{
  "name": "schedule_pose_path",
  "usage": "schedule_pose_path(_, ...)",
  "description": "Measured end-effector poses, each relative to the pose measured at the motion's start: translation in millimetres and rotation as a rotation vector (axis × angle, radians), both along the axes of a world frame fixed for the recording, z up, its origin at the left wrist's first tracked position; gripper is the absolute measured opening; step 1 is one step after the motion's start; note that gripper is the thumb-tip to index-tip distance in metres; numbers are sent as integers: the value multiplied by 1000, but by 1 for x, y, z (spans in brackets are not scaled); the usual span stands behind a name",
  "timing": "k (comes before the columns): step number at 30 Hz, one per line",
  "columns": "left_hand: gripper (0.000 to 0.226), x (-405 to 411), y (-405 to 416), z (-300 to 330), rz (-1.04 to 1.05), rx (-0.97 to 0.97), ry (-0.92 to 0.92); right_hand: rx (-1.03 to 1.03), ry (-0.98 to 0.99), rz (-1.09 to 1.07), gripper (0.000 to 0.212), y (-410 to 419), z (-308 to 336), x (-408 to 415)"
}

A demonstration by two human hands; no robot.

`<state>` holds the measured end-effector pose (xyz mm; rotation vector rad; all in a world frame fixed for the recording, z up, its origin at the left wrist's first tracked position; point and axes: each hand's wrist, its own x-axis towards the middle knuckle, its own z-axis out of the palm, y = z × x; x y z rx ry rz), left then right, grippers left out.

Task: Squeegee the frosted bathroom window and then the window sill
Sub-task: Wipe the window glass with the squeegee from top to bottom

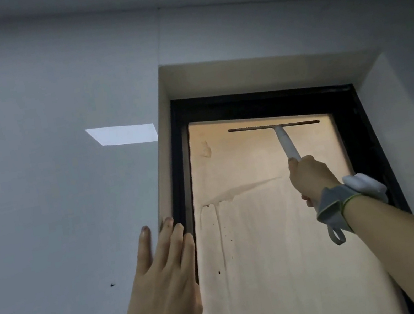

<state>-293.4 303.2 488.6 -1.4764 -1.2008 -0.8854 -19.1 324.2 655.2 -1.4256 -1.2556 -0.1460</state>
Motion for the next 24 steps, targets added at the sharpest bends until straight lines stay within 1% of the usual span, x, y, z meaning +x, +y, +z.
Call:
schedule_pose_path(7,59,4,-4,2,30,9,-3,14,-7,5,49,11,9,13)
schedule_pose_path(11,60,4,-2,1,25,16,-9,-45,-13,-9,46,11,-16,13)
schedule_pose_path(14,59,4,-3,1,37,16,-8,-74,34,52,42,3,-30,17)
schedule_pose_path(17,59,4,-3,0,54,16,-5,-11,79,112,41,-7,-20,19)
schedule_pose_path(21,58,4,-2,2,59,30,0,30,48,89,46,-4,11,21)
schedule_pose_path(24,58,4,-1,2,49,38,2,22,92,77,49,5,26,26)
